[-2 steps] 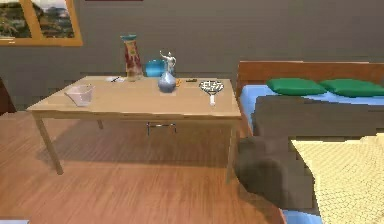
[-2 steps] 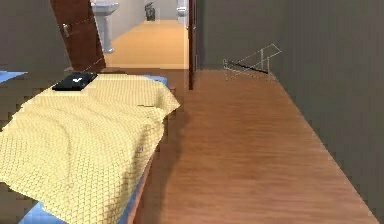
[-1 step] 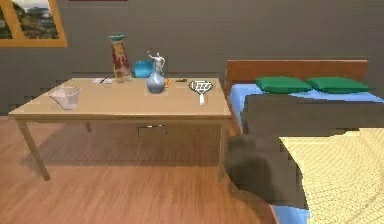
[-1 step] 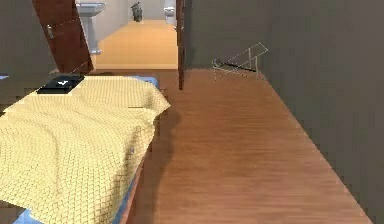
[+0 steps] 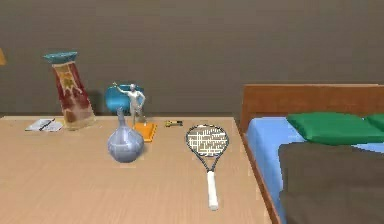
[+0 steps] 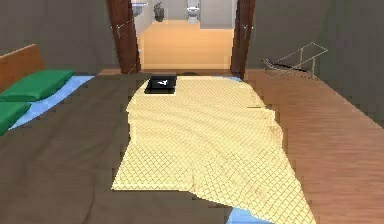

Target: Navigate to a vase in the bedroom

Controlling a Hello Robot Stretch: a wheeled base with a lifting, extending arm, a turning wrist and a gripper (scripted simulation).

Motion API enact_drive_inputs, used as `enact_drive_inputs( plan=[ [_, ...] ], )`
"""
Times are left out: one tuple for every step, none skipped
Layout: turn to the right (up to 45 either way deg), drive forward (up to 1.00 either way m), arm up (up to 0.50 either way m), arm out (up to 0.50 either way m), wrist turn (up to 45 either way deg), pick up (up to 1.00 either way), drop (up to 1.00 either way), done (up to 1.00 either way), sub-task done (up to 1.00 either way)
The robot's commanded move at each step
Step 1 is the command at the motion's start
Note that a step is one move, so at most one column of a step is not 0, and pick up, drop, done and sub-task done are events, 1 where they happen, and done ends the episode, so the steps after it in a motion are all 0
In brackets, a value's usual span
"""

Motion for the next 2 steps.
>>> enact_drive_inputs(
  plan=[
    [-18.0,0.0,0.0,0.0,0.0,0.0,0.0,0.0,0.0],
    [0.0,0.0,0.0,0.0,0.0,0.0,0.0,1.0,0.0]
  ],
)
